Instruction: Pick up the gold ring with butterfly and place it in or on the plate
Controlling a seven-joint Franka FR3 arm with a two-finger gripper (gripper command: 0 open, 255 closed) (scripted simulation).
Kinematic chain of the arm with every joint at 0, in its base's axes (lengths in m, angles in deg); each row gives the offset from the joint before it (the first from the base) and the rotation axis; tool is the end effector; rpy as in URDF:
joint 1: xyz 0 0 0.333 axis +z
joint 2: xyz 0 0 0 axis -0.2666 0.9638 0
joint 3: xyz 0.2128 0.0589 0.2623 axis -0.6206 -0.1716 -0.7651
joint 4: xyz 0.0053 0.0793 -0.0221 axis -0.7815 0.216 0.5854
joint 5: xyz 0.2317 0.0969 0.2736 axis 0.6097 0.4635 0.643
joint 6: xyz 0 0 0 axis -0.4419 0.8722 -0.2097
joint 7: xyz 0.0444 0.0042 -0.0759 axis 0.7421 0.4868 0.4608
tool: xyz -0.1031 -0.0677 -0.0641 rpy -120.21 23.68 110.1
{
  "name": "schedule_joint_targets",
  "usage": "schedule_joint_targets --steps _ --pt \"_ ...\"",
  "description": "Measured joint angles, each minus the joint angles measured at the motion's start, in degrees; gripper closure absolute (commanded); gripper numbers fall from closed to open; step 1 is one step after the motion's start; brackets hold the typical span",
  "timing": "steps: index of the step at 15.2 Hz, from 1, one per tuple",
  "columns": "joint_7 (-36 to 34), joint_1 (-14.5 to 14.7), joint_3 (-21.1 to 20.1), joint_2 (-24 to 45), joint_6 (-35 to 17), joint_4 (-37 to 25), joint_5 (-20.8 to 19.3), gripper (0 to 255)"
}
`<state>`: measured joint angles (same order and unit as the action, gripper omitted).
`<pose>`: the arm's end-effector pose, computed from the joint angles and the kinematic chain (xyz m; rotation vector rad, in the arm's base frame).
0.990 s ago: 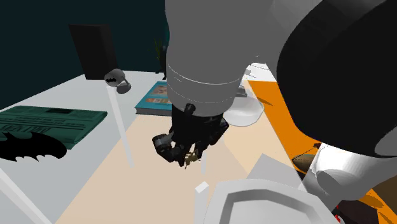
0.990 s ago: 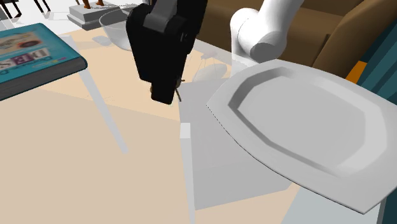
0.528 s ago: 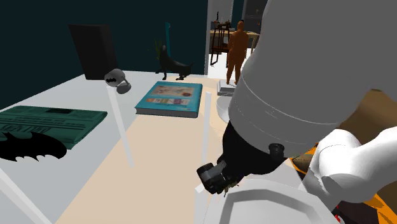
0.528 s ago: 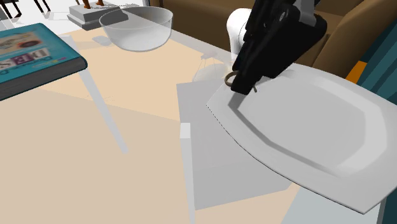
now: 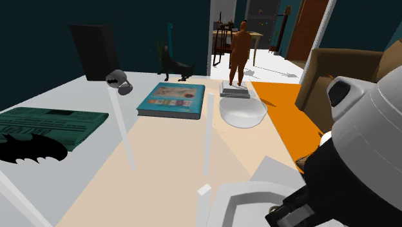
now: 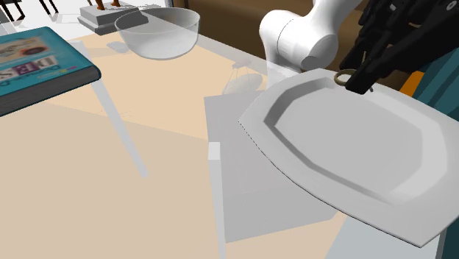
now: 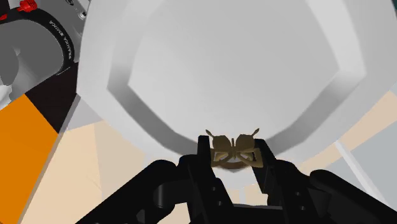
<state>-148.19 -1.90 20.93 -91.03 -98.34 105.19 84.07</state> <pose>0.0453 0.3457 0.5743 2.9605 -0.6098 0.3676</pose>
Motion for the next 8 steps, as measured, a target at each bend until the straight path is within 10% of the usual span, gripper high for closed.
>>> schedule_joint_targets --steps 8 --pt "-1.0 3.0 -0.2 -3.2 -3.2 5.2 3.2 255"
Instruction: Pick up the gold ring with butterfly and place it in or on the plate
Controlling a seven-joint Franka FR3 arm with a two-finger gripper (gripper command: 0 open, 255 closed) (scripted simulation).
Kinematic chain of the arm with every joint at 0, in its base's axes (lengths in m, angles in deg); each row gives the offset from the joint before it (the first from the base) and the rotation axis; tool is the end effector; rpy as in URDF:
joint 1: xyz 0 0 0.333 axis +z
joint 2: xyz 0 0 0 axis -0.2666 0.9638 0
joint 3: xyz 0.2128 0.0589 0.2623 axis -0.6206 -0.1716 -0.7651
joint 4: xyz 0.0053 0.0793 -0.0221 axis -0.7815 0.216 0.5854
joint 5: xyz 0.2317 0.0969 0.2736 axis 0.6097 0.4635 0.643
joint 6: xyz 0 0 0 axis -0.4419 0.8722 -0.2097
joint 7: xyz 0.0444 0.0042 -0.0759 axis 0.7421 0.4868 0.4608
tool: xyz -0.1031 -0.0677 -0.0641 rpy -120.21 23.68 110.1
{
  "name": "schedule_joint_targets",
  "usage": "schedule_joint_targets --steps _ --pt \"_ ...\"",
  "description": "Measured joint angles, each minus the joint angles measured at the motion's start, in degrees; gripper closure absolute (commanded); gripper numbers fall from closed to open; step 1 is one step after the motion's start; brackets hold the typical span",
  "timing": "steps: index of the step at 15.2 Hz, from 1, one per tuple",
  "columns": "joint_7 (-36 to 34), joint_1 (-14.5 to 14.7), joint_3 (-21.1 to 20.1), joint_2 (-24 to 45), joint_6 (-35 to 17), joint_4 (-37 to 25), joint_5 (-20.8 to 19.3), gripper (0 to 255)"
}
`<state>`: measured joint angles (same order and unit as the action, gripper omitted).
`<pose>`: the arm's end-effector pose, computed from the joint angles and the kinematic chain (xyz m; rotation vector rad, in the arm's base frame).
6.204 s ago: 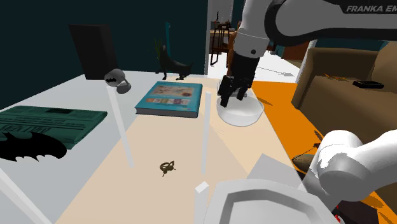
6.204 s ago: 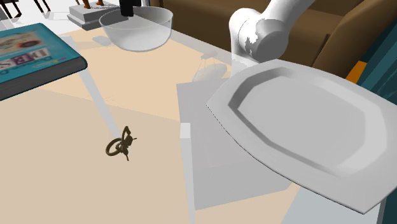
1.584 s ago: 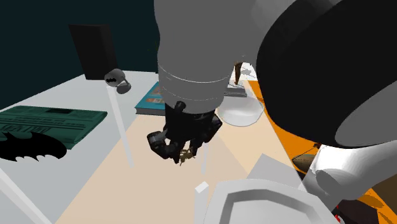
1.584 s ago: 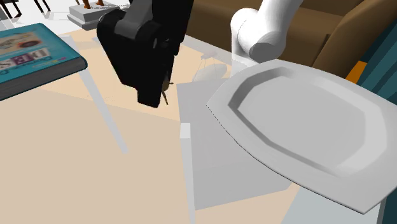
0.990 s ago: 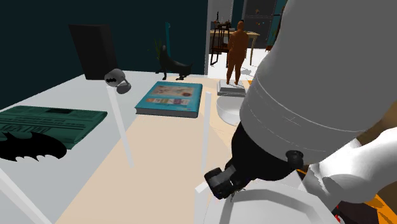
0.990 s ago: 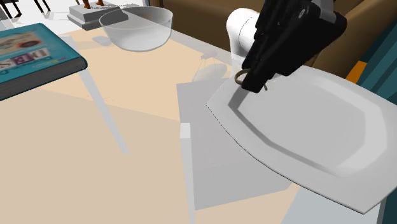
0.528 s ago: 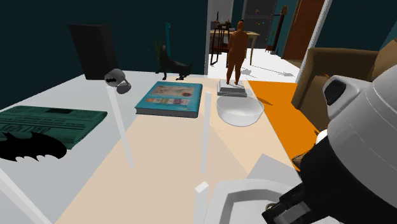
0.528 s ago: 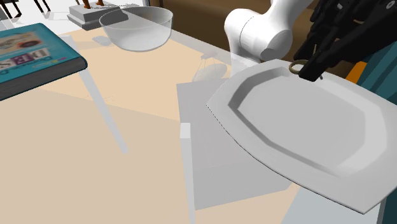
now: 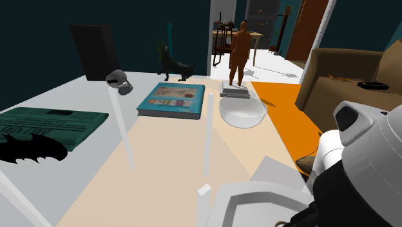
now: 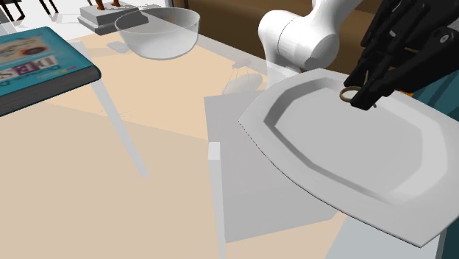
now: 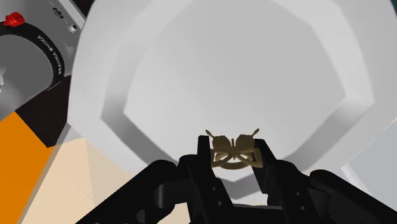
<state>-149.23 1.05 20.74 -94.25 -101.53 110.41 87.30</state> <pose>0.0288 0.3409 0.5499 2.9984 -0.6171 0.3567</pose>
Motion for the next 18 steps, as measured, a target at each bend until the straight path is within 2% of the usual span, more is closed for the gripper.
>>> schedule_joint_targets --steps 2,5,11,12,13,18 --pt "-0.2 0.2 -0.3 -0.1 -1.4 1.0 2.5 255" --pt "0.6 0.0 -1.7 -1.9 -3.1 3.7 10.0 255" --pt "3.8 -2.7 -1.6 -5.9 -2.1 4.3 11.2 255" --pt "3.8 -3.1 -1.4 -6.3 -1.5 3.7 9.7 255" --pt "4.2 -3.6 -1.4 -6.2 -1.4 3.3 8.0 0" --pt "3.9 -4.5 -3.0 -5.8 -1.2 3.3 6.0 0"
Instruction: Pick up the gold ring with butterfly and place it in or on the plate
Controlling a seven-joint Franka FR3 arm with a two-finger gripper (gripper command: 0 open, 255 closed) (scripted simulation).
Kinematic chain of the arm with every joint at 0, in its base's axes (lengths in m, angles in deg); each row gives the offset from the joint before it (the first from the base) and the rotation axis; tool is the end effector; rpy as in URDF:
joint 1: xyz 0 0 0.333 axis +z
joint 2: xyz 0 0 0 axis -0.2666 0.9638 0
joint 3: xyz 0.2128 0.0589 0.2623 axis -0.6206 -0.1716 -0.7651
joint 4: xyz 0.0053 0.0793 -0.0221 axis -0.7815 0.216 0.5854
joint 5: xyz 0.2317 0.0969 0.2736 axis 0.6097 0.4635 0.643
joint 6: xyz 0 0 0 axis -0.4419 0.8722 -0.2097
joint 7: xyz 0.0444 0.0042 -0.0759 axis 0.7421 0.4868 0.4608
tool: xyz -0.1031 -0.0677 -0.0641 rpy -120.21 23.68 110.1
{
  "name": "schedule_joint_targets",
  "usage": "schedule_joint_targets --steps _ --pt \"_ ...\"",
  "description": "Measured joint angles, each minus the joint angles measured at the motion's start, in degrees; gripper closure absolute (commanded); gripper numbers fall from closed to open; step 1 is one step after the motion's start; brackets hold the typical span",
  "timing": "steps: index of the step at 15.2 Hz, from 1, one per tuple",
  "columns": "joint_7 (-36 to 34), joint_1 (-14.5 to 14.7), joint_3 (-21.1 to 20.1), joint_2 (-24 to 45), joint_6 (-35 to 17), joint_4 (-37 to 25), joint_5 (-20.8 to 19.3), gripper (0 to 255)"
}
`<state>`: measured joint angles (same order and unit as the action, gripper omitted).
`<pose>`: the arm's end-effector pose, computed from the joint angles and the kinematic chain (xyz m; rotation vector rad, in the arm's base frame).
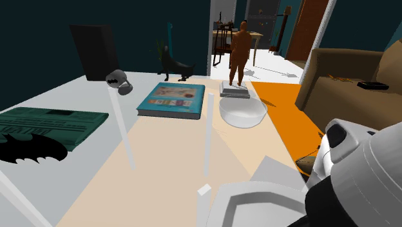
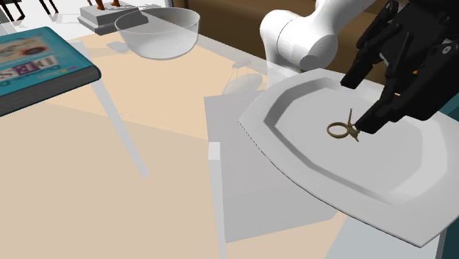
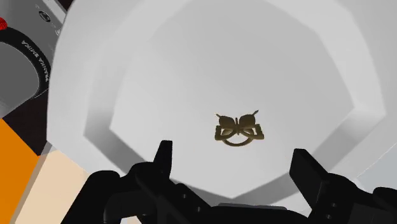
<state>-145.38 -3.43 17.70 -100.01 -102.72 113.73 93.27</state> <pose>0.0259 0.3443 0.5245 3.0151 -0.6321 0.3613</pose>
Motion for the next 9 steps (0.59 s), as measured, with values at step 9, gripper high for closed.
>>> schedule_joint_targets --steps 9 --pt "-5.7 5.7 2.4 7.5 1.3 -3.6 -19.5 0"
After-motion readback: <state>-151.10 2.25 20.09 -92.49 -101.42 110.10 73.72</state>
